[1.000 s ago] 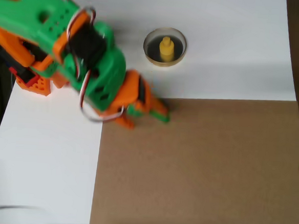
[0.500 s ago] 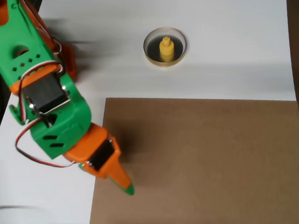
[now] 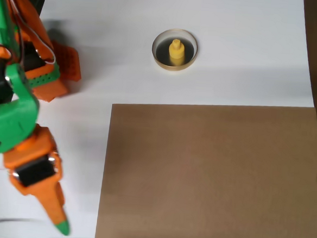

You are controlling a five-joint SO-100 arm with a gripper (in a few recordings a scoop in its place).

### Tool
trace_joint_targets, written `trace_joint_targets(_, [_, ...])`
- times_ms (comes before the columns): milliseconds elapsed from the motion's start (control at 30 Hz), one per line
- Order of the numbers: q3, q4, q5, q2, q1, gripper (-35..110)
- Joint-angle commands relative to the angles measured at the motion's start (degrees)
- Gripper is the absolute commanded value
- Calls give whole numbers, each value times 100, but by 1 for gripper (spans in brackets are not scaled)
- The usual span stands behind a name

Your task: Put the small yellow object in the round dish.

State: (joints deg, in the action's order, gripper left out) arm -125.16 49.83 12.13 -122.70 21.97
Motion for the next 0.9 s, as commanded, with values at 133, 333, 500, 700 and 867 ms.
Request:
trace_joint_targets(133, [-466,-202,-510,-1011,888,24])
trace_joint_targets(333, [-1239,-246,-738,-1696,1230,24])
trace_joint_targets(500, [-1608,-193,-1055,-2030,1406,24])
trace_joint_targets(700, [-1767,132,-1266,-2127,1336,22])
trace_joint_targets(867, [-2663,141,-1160,-3586,1090,24])
